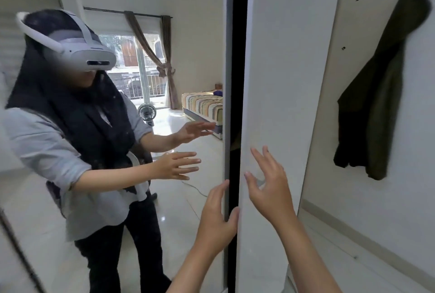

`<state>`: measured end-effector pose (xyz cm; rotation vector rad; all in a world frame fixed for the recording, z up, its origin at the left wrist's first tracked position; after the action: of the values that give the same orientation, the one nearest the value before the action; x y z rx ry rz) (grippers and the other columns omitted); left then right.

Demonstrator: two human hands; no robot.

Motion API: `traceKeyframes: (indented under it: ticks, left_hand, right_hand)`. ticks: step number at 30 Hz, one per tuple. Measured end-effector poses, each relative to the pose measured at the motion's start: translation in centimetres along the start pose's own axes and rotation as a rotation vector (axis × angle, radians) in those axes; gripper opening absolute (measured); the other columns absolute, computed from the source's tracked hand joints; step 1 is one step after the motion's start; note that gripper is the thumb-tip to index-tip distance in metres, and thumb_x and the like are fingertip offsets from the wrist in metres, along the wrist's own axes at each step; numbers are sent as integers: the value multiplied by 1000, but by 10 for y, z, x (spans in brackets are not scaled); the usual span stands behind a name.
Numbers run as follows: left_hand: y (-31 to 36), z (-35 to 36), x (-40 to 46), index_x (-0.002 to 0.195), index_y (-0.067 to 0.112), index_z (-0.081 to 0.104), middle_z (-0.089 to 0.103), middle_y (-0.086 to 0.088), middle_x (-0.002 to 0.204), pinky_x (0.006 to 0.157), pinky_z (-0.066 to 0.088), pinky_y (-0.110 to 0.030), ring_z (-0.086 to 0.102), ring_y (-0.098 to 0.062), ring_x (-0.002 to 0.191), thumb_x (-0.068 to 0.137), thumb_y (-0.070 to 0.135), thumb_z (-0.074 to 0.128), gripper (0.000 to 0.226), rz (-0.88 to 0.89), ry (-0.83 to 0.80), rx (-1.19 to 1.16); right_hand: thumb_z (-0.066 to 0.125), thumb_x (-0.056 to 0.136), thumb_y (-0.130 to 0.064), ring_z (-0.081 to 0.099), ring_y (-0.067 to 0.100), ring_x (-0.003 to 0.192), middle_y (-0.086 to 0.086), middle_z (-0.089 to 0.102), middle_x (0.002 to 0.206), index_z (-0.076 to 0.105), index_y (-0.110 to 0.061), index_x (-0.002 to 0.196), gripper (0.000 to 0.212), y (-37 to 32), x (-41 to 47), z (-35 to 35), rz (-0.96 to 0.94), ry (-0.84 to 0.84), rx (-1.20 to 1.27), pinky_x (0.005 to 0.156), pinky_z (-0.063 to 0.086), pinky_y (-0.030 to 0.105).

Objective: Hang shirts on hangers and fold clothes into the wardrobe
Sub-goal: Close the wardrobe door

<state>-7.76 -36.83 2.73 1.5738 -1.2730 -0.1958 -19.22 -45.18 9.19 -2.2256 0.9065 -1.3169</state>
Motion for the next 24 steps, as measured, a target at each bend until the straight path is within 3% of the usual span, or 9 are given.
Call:
traceKeyframes:
  ticks: [4, 7, 11, 14, 18, 24]
  left_hand:
    - [-18, 37, 40, 132, 42, 32, 34, 34, 132, 105, 28, -10, 36, 11, 126, 86, 17, 63, 61, -14, 9, -77]
    - [-36, 57, 53, 136, 39, 33, 37, 28, 138, 107, 28, -15, 33, 8, 131, 87, 17, 63, 62, -58, 14, -128]
    - [-43, 71, 56, 138, 30, 36, 48, 15, 137, 107, 36, -20, 42, 0, 129, 87, 6, 61, 62, -74, 37, -260]
    - [-42, 71, 56, 134, 29, 41, 56, 10, 128, 102, 43, -22, 53, -6, 121, 87, -2, 58, 58, -72, 92, -328]
    - [-41, 71, 53, 129, 31, 47, 61, 13, 121, 100, 46, -28, 57, -8, 116, 89, -3, 55, 53, -87, 100, -368]
    - [-23, 86, 37, 119, 26, 58, 66, 6, 112, 92, 48, -20, 61, -10, 110, 89, -5, 53, 43, -38, 28, -424]
  right_hand:
    - [54, 94, -30, 34, 7, 137, -9, 44, 145, 33, -41, 143, 54, 60, 19, 17, 48, -125, 28, 112, 31, 46]
    - [51, 94, -35, 47, 9, 124, -12, 52, 134, 27, -46, 144, 56, 98, 14, 41, 105, -259, -8, 108, 35, 50]
    - [48, 96, -37, 33, 11, 135, -14, 39, 145, 19, -42, 147, 59, 124, 2, 56, 61, -395, -175, 116, 16, 53]
    - [49, 96, -36, 35, 13, 130, -13, 42, 140, 23, -41, 147, 58, 125, 4, 56, 13, -391, -155, 114, 23, 49]
    - [52, 93, -36, 40, 14, 109, -9, 50, 114, 31, -44, 143, 55, 123, 8, 51, -40, -321, -153, 93, 43, 32]
    - [52, 91, -46, 41, 7, 106, -18, 46, 107, 39, -49, 137, 47, 133, -15, 13, -20, -228, -86, 88, 39, 16]
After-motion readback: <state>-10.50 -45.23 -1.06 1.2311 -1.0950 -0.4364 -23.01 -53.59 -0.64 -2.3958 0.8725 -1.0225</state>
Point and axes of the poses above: each hand's wrist, its own x-axis towards the middle knuckle, its own z-axis out of the palm, y = z × x, the point moved 10 cm from there along x, towards the middle knuckle
